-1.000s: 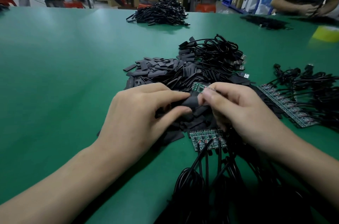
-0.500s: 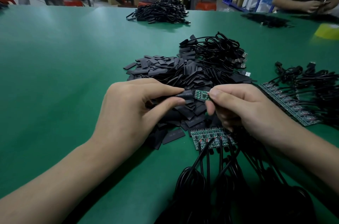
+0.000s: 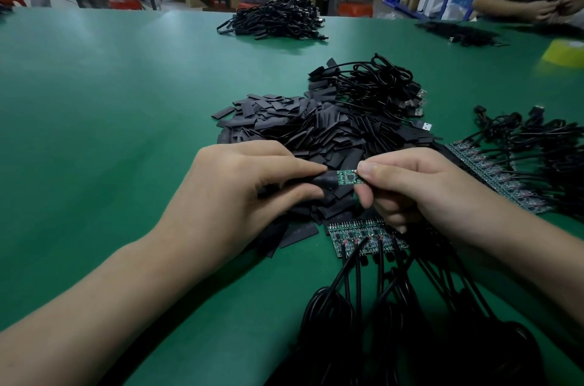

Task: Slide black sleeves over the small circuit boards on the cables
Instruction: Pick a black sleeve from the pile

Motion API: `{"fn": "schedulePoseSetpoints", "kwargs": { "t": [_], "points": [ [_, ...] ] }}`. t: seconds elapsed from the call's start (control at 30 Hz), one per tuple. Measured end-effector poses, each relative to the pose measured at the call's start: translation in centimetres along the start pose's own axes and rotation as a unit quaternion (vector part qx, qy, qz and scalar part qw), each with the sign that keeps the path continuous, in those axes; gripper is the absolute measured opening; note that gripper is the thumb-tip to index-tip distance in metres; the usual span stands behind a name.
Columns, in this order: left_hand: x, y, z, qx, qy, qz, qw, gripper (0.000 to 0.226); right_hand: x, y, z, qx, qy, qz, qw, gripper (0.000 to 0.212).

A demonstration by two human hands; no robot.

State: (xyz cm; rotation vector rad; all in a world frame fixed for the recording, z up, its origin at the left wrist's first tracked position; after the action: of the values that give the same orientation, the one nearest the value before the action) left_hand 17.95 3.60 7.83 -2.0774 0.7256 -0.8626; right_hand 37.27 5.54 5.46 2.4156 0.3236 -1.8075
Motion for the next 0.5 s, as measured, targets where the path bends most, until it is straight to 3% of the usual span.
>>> {"fn": "schedulePoseSetpoints", "kwargs": {
  "t": [0.13, 0.27, 0.5],
  "points": [
    [0.39, 0.13, -0.04, 0.01, -0.014, 0.018, 1.0, 0.025, -0.1, 0.04, 0.24, -0.015, -0.017, 0.005, 1.0, 0.039],
    [0.32, 0.17, 0.03, 0.001, 0.003, -0.006, 1.0, 0.024, -0.14, 0.18, 0.42, -0.008, 0.042, -0.037, 0.998, 0.038],
    [0.65, 0.32, 0.51, -0.028, 0.009, 0.022, 0.999, 0.027, -0.27, 0.41, 0.67, -0.019, 0.083, -0.051, 0.995, 0.038]
  ]
}}
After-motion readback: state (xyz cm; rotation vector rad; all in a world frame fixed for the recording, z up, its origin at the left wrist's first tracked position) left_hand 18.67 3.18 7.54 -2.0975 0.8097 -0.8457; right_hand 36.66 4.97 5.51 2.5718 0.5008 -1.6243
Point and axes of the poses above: each hand's wrist, its own y-axis away from the middle knuckle, its own z-axis out of the palm, x = y × z, the point moved 5 cm from there along -y, towards the middle knuckle, and after that the axes turned 14 degrees about x, right-handed, at the moved point
